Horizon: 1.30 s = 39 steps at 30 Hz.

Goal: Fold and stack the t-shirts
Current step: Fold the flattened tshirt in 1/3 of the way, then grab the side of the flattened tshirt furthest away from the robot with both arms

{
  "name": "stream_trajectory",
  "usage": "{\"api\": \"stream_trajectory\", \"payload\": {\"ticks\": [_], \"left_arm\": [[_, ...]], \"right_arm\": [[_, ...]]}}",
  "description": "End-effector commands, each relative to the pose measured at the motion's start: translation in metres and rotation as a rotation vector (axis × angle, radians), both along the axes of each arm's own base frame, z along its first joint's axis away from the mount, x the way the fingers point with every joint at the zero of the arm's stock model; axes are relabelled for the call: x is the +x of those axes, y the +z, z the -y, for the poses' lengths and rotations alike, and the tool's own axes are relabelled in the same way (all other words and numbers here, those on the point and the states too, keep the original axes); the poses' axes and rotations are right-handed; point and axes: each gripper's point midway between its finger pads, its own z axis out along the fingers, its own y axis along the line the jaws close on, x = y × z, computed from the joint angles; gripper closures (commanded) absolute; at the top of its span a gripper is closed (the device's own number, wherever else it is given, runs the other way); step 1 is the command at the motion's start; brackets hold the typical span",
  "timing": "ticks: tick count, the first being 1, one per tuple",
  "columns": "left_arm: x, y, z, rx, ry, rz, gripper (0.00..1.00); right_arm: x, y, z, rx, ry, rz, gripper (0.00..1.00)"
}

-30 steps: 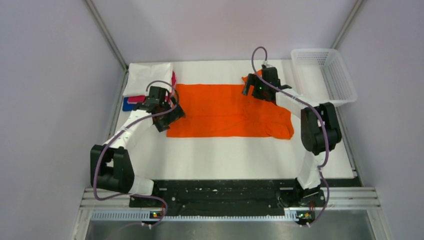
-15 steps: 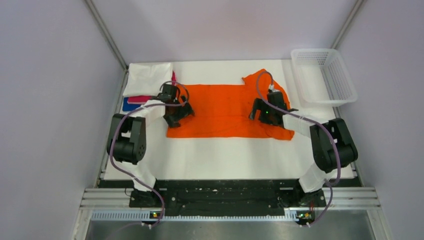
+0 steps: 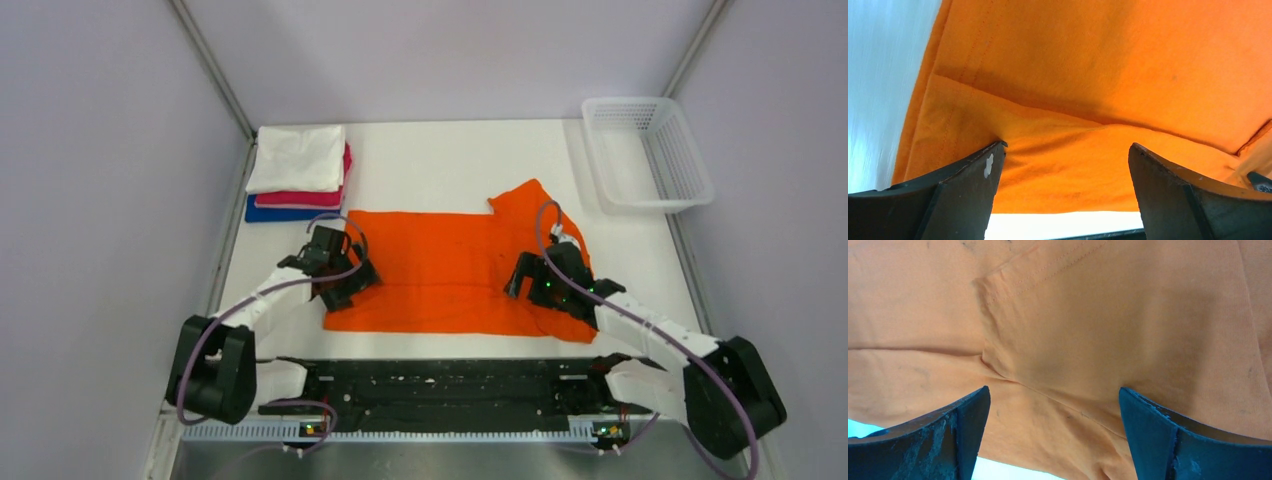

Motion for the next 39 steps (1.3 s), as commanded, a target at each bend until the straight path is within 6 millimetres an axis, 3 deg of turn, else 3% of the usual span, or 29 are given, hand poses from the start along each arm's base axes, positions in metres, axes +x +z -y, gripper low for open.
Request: {"api": "stream_trajectory", "payload": {"ticks": [1, 3, 7, 11, 14, 17, 19, 20, 26, 33, 39], "left_arm": [[-0.057, -0.016, -0.015, 0.051, 0.044, -0.151, 0.01], [-0.046, 0.002, -0.013, 0.039, 0.046, -0.098, 0.01], [-0.01, 0.046, -0.009, 0.043, 0.015, 0.05, 0.01], [0.042, 0.081, -0.029, 0.172, 0.097, 0.174, 0.01], [0.08, 0.084, -0.046, 0.244, 0.149, 0.148, 0.03], [0.116, 0.076, -0.059, 0.295, 0.176, 0.11, 0.09], [0.136, 0.07, -0.066, 0.335, 0.189, 0.092, 0.12], [0.15, 0.073, -0.067, 0.349, 0.194, 0.102, 0.14], [0.185, 0.05, -0.076, 0.414, 0.225, 0.032, 0.25], [0.199, 0.015, -0.071, 0.406, 0.253, -0.036, 0.35], [0.188, -0.008, -0.069, 0.402, 0.252, -0.107, 0.5]], "right_arm": [[-0.051, -0.015, 0.013, 0.014, -0.033, -0.126, 0.01], [-0.045, 0.001, 0.009, 0.051, -0.029, -0.064, 0.01], [-0.008, 0.047, 0.009, 0.027, -0.046, 0.102, 0.01], [0.044, 0.091, 0.013, -0.036, -0.092, 0.252, 0.01], [0.088, 0.108, 0.013, -0.022, -0.104, 0.287, 0.01], [0.133, 0.108, 0.017, -0.039, -0.117, 0.285, 0.01], [0.163, 0.098, 0.021, -0.12, -0.116, 0.265, 0.01], [0.183, 0.107, 0.021, -0.152, -0.113, 0.292, 0.01], [0.259, 0.095, 0.016, -0.294, -0.076, 0.285, 0.01], [0.301, 0.047, 0.0, -0.303, -0.036, 0.248, 0.01], [0.299, 0.012, 0.004, -0.346, -0.029, 0.183, 0.01]]}}
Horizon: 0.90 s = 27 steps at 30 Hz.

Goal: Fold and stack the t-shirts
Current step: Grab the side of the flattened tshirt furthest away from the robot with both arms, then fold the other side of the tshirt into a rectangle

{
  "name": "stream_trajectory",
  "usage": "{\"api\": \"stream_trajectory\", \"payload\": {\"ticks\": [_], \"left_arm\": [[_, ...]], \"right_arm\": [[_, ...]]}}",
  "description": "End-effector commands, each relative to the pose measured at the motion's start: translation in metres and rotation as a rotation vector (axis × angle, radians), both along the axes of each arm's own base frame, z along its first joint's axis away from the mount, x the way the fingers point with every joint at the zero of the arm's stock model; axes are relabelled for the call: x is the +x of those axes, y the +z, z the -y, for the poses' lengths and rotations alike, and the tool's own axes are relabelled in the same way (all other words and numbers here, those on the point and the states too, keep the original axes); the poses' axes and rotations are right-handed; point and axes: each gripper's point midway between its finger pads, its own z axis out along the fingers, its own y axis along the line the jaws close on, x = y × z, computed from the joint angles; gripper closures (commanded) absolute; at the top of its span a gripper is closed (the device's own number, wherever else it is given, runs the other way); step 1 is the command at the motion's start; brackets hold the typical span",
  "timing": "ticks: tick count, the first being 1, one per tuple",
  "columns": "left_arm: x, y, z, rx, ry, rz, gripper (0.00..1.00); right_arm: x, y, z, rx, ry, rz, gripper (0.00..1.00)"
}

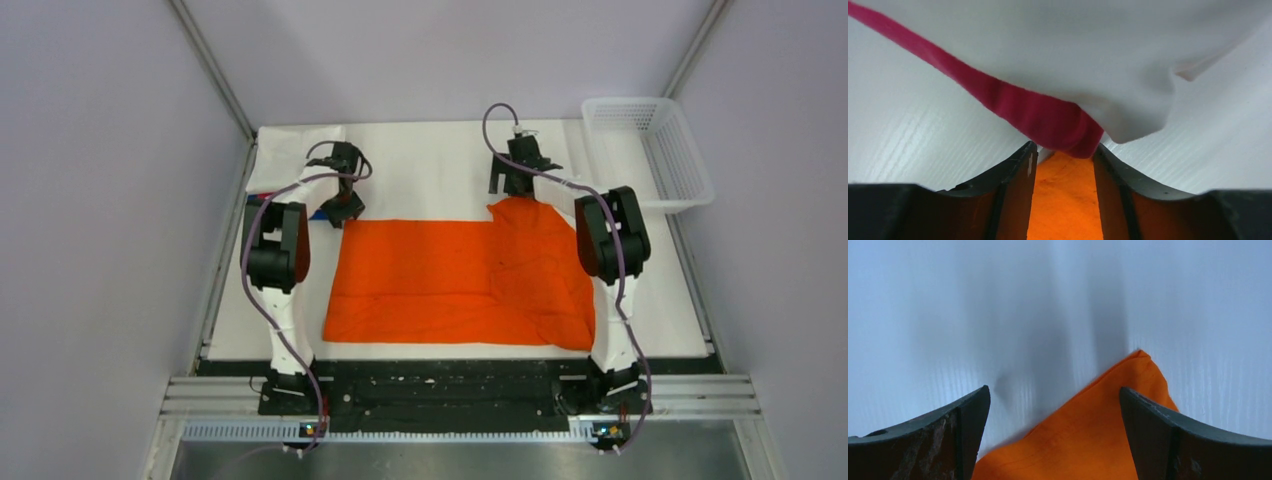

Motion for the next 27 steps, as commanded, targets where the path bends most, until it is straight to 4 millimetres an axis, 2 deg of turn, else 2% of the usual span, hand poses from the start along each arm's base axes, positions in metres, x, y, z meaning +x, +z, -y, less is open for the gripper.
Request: {"api": "stream_trajectory", "payload": {"ticks": [1, 3, 6, 7, 11, 13, 14, 16, 17, 18, 21, 22, 25, 27], "left_arm": [[-0.006, -0.001, -0.002, -0.003, 0.021, -0.02, 0.53], [-0.013, -0.007, 0.002, -0.022, 0.013, -0.029, 0.64], [-0.02, -0.009, 0.006, -0.039, 0.003, -0.04, 0.94], [-0.022, -0.009, 0.006, -0.037, 0.004, -0.044, 1.0], [-0.023, 0.004, 0.005, -0.026, -0.004, -0.016, 1.0], [-0.021, 0.015, 0.005, -0.02, -0.009, 0.021, 1.0], [-0.02, 0.021, 0.005, -0.016, -0.011, 0.036, 1.0], [-0.017, 0.03, 0.004, -0.011, -0.013, 0.069, 1.0], [-0.016, 0.035, 0.005, -0.01, -0.018, 0.083, 1.0], [-0.014, 0.04, 0.006, -0.012, -0.023, 0.099, 1.0], [-0.011, 0.053, 0.009, -0.01, -0.037, 0.137, 1.0], [-0.011, 0.058, 0.009, -0.008, -0.04, 0.15, 1.0], [-0.018, 0.064, 0.012, 0.002, -0.053, 0.168, 1.0], [-0.026, 0.063, 0.012, 0.013, -0.057, 0.173, 1.0]], "right_arm": [[0.005, -0.001, 0.006, -0.037, -0.001, 0.011, 0.01], [-0.003, -0.01, 0.008, -0.043, 0.004, -0.015, 0.01], [-0.021, -0.019, 0.009, -0.045, 0.014, -0.048, 0.02], [-0.027, -0.022, 0.011, -0.056, 0.007, -0.054, 0.04], [-0.044, -0.022, 0.021, -0.08, -0.035, -0.055, 0.14], [-0.045, -0.019, 0.024, -0.081, -0.05, -0.036, 0.24], [-0.043, -0.016, 0.025, -0.078, -0.065, -0.025, 0.37], [-0.037, -0.01, 0.024, -0.069, -0.072, 0.012, 0.69], [-0.032, -0.006, 0.023, -0.063, -0.075, 0.036, 0.8], [-0.027, -0.001, 0.022, -0.06, -0.072, 0.058, 0.85], [-0.011, 0.023, 0.015, -0.041, -0.053, 0.134, 0.99], [-0.01, 0.031, 0.014, -0.038, -0.045, 0.151, 1.0], [-0.016, 0.056, 0.013, -0.026, -0.041, 0.204, 1.0], [-0.029, 0.069, 0.015, -0.012, -0.04, 0.236, 1.0]]}}
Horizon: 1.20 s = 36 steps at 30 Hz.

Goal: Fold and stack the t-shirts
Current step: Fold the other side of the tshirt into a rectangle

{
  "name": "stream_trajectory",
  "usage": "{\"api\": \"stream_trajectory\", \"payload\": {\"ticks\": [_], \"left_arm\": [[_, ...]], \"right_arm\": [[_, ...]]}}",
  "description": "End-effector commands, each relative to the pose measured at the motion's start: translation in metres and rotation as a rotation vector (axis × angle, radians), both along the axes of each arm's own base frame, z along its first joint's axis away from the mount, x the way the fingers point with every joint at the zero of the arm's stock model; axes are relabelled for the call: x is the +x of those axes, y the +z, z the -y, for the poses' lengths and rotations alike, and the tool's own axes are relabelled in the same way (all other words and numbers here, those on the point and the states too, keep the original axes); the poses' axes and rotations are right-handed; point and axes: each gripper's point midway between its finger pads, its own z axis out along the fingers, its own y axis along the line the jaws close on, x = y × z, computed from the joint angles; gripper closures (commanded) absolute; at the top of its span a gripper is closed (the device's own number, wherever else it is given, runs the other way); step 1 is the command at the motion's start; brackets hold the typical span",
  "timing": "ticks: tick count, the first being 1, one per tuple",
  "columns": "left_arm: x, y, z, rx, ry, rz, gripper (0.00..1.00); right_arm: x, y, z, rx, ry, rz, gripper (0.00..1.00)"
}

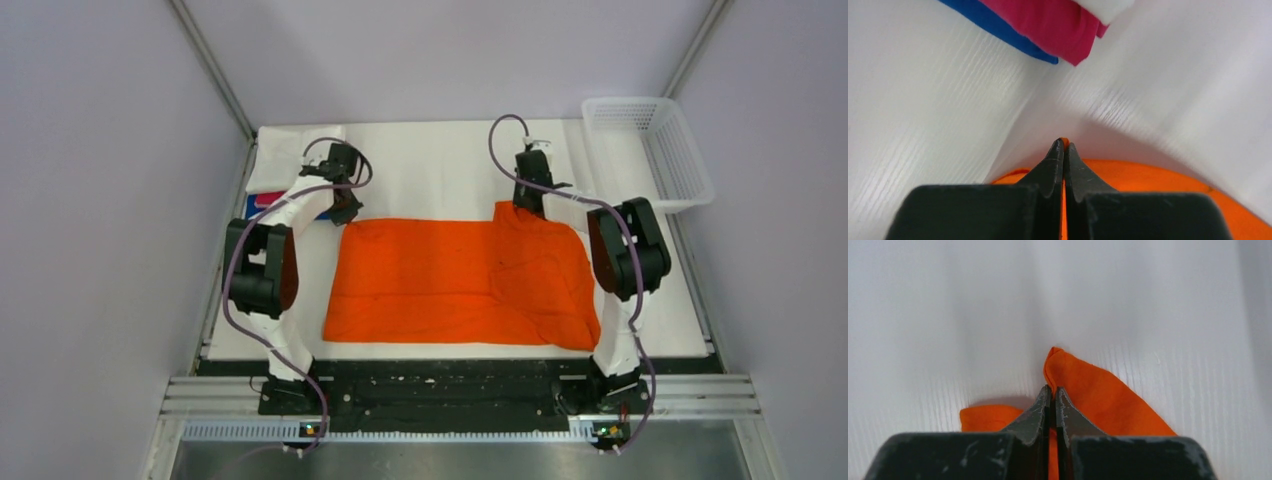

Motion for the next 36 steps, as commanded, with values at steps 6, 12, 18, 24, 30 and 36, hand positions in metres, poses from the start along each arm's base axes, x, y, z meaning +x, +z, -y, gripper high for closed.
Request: {"api": "stream_trajectory", "payload": {"ticks": [6, 12, 18, 24, 30, 36], "left_arm": [[-0.03, 0.021, 0.001, 0.019, -0.037, 0.094, 1.0], [-0.062, 0.023, 0.001, 0.006, -0.045, 0.121, 1.0], [-0.1, 0.019, -0.006, 0.001, -0.04, 0.139, 1.0], [-0.125, 0.012, 0.0, -0.067, -0.058, 0.19, 1.0], [-0.143, 0.002, -0.007, -0.057, -0.033, 0.184, 1.0], [-0.159, -0.007, -0.013, -0.042, -0.007, 0.133, 0.65]], "right_arm": [[-0.064, 0.094, -0.003, 0.078, 0.055, 0.201, 1.0], [-0.138, 0.099, -0.001, 0.069, 0.069, 0.164, 1.0], [-0.21, 0.094, 0.015, 0.102, 0.051, 0.1, 1.0], [-0.257, 0.085, 0.013, 0.24, 0.087, 0.057, 1.0], [-0.294, 0.063, 0.023, 0.298, 0.015, -0.048, 1.0], [-0.324, 0.059, 0.011, 0.416, 0.016, -0.159, 0.76]]}}
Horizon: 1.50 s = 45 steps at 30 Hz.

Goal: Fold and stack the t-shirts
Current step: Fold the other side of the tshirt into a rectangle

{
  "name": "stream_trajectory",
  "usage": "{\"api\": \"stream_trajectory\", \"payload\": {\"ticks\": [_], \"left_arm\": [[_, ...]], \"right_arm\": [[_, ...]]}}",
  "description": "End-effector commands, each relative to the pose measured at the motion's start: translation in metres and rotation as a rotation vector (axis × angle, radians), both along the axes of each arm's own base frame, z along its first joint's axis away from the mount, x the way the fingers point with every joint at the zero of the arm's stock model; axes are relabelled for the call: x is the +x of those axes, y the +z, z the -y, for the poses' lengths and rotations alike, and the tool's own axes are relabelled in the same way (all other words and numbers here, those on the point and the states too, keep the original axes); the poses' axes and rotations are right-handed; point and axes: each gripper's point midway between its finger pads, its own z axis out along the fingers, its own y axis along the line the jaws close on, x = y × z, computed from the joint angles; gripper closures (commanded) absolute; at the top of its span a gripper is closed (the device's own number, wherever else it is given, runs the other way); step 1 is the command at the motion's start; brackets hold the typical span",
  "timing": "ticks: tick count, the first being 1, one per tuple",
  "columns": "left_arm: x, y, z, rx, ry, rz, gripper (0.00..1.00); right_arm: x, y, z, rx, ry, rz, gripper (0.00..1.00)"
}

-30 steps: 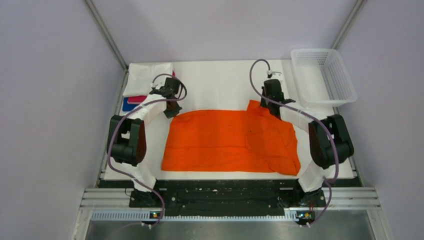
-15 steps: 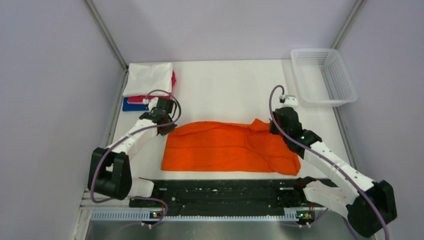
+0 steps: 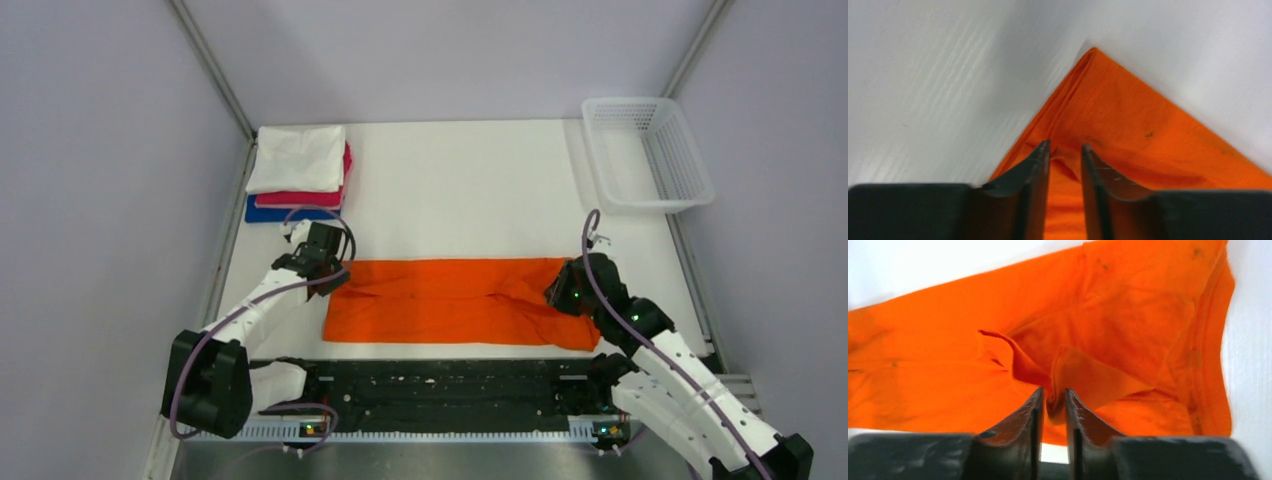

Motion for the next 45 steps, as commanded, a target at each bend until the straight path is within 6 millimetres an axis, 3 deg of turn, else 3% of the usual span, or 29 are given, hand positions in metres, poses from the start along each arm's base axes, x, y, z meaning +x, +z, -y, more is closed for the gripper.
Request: {"api": "stream_trajectory", "payload": {"ticks": [1, 3, 6, 7, 9, 11, 16, 19, 22, 25, 30, 34, 39, 41, 45], "left_arm": [[-0.005, 0.007, -0.007, 0.015, 0.052, 0.005, 0.57], [-0.012, 0.017, -0.017, 0.047, 0.094, 0.003, 0.43], [-0.018, 0.04, -0.029, 0.078, 0.138, 0.054, 0.04], [-0.018, 0.048, -0.032, 0.084, 0.139, 0.077, 0.01], [-0.013, 0.065, -0.026, 0.057, 0.104, 0.132, 0.01], [-0.003, 0.078, -0.006, -0.023, 0.013, 0.18, 0.01], [0.016, 0.085, 0.078, -0.337, -0.32, 0.217, 0.01], [0.018, 0.066, 0.098, -0.402, -0.378, 0.144, 0.01], [0.014, 0.032, 0.092, -0.372, -0.332, 0.039, 0.01], [0.01, 0.006, 0.084, -0.335, -0.3, -0.014, 0.01], [0.003, -0.025, 0.053, -0.238, -0.181, -0.071, 0.01], [0.003, -0.028, 0.035, -0.249, -0.115, -0.035, 0.01], [0.006, -0.011, 0.004, -0.149, -0.034, -0.037, 0.01], [0.011, 0.004, 0.006, -0.159, -0.033, -0.008, 0.01], [0.024, 0.038, 0.022, -0.228, -0.106, 0.094, 0.01]], "right_arm": [[-0.035, -0.008, -0.012, 0.102, 0.012, -0.16, 0.65], [-0.051, -0.01, -0.008, 0.11, -0.011, -0.228, 0.53], [-0.06, 0.003, 0.002, 0.092, -0.021, -0.209, 0.36], [-0.057, 0.011, 0.003, 0.091, -0.015, -0.174, 0.29], [-0.047, 0.027, 0.0, 0.103, 0.008, -0.093, 0.15], [-0.032, 0.037, -0.009, 0.134, 0.034, -0.021, 0.04], [0.011, 0.038, -0.05, 0.23, 0.132, 0.091, 0.01], [0.03, 0.024, -0.068, 0.23, 0.181, 0.083, 0.01], [0.041, 0.017, -0.084, 0.202, 0.27, 0.06, 0.01], [0.044, -0.004, -0.083, 0.136, 0.285, -0.005, 0.01], [0.014, -0.019, -0.109, 0.185, 0.421, -0.062, 0.01], [-0.03, -0.023, -0.133, 0.199, 0.613, -0.156, 0.01], [-0.091, -0.004, -0.159, 0.271, 0.856, -0.205, 0.01], [-0.091, 0.003, -0.157, 0.261, 0.832, -0.179, 0.01], [-0.063, 0.016, -0.14, 0.222, 0.624, -0.087, 0.01]]}}
